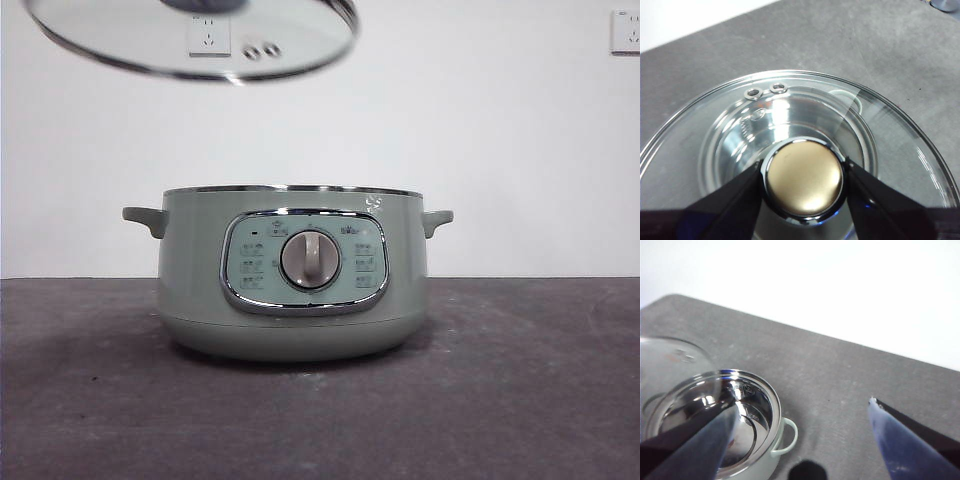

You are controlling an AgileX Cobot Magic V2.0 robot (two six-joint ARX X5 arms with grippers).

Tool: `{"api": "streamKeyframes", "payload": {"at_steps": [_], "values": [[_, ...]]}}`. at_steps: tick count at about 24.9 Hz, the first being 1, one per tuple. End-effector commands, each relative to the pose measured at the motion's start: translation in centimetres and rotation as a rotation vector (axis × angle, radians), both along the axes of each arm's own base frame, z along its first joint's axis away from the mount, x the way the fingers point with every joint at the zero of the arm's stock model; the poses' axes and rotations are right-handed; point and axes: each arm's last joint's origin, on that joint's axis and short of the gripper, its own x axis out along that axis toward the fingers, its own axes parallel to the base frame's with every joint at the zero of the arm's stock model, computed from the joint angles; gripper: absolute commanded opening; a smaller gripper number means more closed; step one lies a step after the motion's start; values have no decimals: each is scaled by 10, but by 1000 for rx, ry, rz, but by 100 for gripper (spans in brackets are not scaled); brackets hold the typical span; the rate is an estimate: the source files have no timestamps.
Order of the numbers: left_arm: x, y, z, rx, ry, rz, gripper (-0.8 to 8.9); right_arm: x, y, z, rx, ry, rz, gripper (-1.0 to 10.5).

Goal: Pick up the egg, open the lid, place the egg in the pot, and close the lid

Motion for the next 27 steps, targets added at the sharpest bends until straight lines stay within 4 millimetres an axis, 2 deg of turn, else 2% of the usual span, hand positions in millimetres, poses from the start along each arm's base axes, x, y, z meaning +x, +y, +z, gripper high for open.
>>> {"api": "streamKeyframes", "payload": {"at_steps": [1, 5, 12, 20, 27], "values": [[15, -12, -4, -17, -38, -21, -8, -16, -10, 4, 22, -12, -3, 442], [40, -31, -24, -14, -34, -32, -8, -39, -23, 6, 29, -23, -1, 442], [64, -51, -49, -9, -24, -43, -8, -58, -35, 7, 35, -32, -1, 442], [77, -60, -67, 6, -14, -35, -8, -61, -36, 3, 15, 13, 18, 442], [81, -62, -71, 24, -18, -28, -8, -62, -35, 2, 22, 25, 48, 442]]}}
